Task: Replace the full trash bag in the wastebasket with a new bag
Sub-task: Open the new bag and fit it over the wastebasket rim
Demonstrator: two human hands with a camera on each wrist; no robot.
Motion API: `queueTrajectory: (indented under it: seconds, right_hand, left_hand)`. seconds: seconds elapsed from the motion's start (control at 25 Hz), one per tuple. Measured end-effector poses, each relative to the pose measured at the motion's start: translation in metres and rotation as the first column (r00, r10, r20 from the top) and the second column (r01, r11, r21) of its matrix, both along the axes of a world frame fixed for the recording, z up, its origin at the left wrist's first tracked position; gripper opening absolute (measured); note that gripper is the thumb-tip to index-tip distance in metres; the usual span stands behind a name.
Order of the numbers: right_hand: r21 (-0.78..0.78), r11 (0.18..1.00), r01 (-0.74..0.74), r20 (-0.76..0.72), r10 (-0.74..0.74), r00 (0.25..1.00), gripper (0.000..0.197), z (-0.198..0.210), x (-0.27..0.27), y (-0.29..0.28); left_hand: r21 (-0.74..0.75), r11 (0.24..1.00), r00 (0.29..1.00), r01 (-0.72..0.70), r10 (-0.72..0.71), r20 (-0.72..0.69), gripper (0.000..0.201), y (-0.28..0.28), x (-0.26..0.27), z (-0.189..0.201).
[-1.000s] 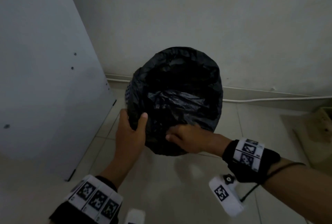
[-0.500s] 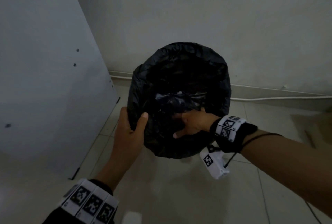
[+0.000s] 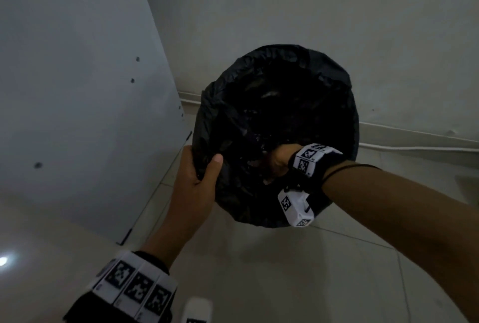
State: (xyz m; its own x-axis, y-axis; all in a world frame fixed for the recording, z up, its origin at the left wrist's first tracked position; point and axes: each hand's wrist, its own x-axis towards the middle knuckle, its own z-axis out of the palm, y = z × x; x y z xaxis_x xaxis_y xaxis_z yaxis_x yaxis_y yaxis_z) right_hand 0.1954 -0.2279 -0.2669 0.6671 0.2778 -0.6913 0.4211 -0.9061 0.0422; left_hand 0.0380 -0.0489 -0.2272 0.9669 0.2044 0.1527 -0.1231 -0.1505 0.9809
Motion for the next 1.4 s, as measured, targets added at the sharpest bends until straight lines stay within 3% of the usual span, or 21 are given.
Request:
queueTrajectory:
  seconds: [0.08,0.16,0.24,0.28,0.4,0.48,0.52,0.6,0.64,0.68,0.76,0.84,0.92,0.96,1.08,1.24,1.4]
  right_hand:
    - [0.028,0.993,-0.111,0.040,0.110,0.993,0.062,0.018,-0.004,0.007]
    - [0.169,0.967,-0.191,0.127,0.171,0.977,0.055,0.052,-0.016,0.005]
    - [0.410,0.905,-0.114,0.133,0.064,0.989,0.047,0.087,-0.039,-0.007]
    - [0.549,0.834,-0.051,0.113,-0.014,0.993,0.040,0.099,-0.053,-0.015]
    - [0.853,0.483,0.197,-0.069,-0.269,0.961,0.023,0.114,-0.103,-0.035]
    - [0.846,0.320,0.426,-0.341,-0.290,0.894,0.031,0.107,-0.137,-0.035]
    - [0.781,0.238,0.578,-0.513,-0.285,0.810,0.032,0.097,-0.152,-0.031]
    - [0.555,-0.044,0.830,-0.797,-0.313,0.516,0.036,0.076,-0.171,-0.019]
    - [0.452,-0.233,0.861,-0.876,-0.300,0.378,0.037,0.069,-0.174,-0.012]
    - [0.396,-0.393,0.830,-0.913,-0.269,0.308,0.036,0.063,-0.171,-0.006]
    - [0.356,-0.608,0.710,-0.933,-0.188,0.306,0.034,0.059,-0.163,0.002]
    - [0.336,-0.734,0.590,-0.930,-0.160,0.331,0.030,0.060,-0.157,0.008]
    - [0.359,-0.782,0.509,-0.913,-0.180,0.367,0.027,0.058,-0.157,0.013]
    - [0.372,-0.785,0.495,-0.904,-0.186,0.385,0.028,0.057,-0.158,0.014]
    - [0.410,-0.758,0.507,-0.883,-0.190,0.430,0.031,0.050,-0.162,0.017]
    - [0.437,-0.747,0.502,-0.880,-0.240,0.409,0.015,0.051,-0.167,0.013]
    - [0.434,-0.792,0.429,-0.885,-0.285,0.369,0.027,0.063,-0.151,-0.009]
  left_hand:
    - [-0.026,0.999,1.000,-0.026,0.026,-0.001,0.013,0.004,0.005,0.001]
    - [-0.051,0.998,0.999,-0.048,0.047,-0.005,0.009,0.009,0.009,0.001]
    - [-0.071,0.995,0.997,-0.074,0.073,-0.011,0.008,0.011,0.013,0.002]
    - [-0.085,0.992,0.996,-0.090,0.088,-0.018,0.008,0.013,0.015,0.003]
    - [-0.164,0.976,0.989,-0.143,0.138,-0.044,0.006,0.017,0.026,0.004]
    - [-0.234,0.956,0.984,-0.177,0.164,-0.075,0.005,0.020,0.035,0.005]
    - [-0.257,0.947,0.980,-0.195,0.175,-0.098,0.010,0.020,0.038,0.006]
    - [-0.277,0.934,0.971,-0.227,0.193,-0.144,0.029,0.022,0.044,0.004]
    - [-0.279,0.931,0.968,-0.237,0.200,-0.152,0.035,0.022,0.046,0.004]
    - [-0.268,0.930,0.964,-0.250,0.214,-0.156,0.040,0.022,0.048,0.004]
    - [-0.231,0.937,0.960,-0.262,0.230,-0.159,0.055,0.021,0.050,0.004]
    - [-0.239,0.920,0.944,-0.312,0.270,-0.192,0.068,0.018,0.047,0.008]
    - [-0.361,0.881,0.939,-0.306,0.215,-0.269,0.078,0.010,0.036,0.009]
    - [-0.430,0.864,0.946,-0.263,0.144,-0.289,0.073,0.000,0.027,0.006]
    - [-0.509,0.857,0.952,-0.079,-0.087,-0.294,0.038,-0.038,0.002,-0.004]
    - [-0.587,0.785,0.941,-0.195,-0.020,-0.339,0.034,-0.051,0.006,-0.011]
    - [-0.596,0.784,0.954,-0.170,-0.020,-0.299,0.041,-0.038,0.015,0.005]
